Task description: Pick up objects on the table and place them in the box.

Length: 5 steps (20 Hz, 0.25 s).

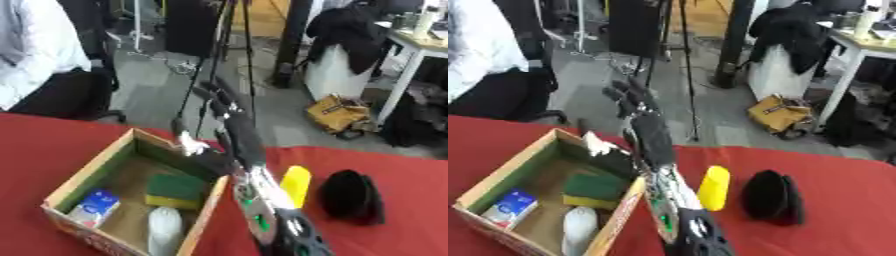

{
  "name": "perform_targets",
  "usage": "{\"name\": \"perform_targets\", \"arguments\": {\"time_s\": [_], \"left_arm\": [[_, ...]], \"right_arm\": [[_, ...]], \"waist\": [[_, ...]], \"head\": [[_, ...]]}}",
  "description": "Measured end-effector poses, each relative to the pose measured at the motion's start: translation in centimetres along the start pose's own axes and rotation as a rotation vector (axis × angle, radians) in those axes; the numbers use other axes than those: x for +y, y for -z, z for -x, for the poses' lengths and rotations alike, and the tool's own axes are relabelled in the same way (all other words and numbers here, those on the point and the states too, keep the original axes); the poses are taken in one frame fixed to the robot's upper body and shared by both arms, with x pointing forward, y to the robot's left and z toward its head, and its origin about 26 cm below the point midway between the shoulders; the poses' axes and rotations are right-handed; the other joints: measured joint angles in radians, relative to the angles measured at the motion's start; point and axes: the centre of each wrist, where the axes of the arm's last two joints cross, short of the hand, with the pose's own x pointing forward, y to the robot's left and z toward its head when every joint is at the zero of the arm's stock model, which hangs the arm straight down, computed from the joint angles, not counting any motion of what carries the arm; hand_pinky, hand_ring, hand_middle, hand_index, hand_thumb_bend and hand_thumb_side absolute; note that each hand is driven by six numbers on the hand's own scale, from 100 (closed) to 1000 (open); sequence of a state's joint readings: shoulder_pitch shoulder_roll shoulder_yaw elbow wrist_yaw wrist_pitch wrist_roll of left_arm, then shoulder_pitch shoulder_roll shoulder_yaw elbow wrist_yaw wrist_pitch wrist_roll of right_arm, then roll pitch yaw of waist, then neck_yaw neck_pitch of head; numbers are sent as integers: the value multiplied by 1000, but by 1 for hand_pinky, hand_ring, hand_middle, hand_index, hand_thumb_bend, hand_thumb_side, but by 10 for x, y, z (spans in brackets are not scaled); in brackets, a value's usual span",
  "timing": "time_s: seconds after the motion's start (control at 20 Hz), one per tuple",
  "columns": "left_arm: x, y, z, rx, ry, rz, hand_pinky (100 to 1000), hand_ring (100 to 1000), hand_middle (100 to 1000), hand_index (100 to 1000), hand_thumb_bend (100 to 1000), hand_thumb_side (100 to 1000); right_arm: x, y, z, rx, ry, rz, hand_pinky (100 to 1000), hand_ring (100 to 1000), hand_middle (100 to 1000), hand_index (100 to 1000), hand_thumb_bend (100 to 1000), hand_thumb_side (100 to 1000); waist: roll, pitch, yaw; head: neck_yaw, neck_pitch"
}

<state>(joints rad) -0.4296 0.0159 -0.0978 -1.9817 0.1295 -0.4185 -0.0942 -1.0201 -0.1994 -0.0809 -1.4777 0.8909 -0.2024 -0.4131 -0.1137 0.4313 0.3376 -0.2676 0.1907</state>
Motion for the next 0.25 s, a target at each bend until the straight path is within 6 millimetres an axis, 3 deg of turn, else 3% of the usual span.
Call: {"name": "perform_targets", "arguments": {"time_s": [0.25], "left_arm": [[3, 0, 0, -1, 18, -7, 994, 941, 948, 851, 100, 894]], "right_arm": [[-57, 20, -43, 21, 169, 130, 986, 1000, 844, 882, 137, 1000]], "waist": [[15, -8, -25]], "head": [[27, 8]]}}
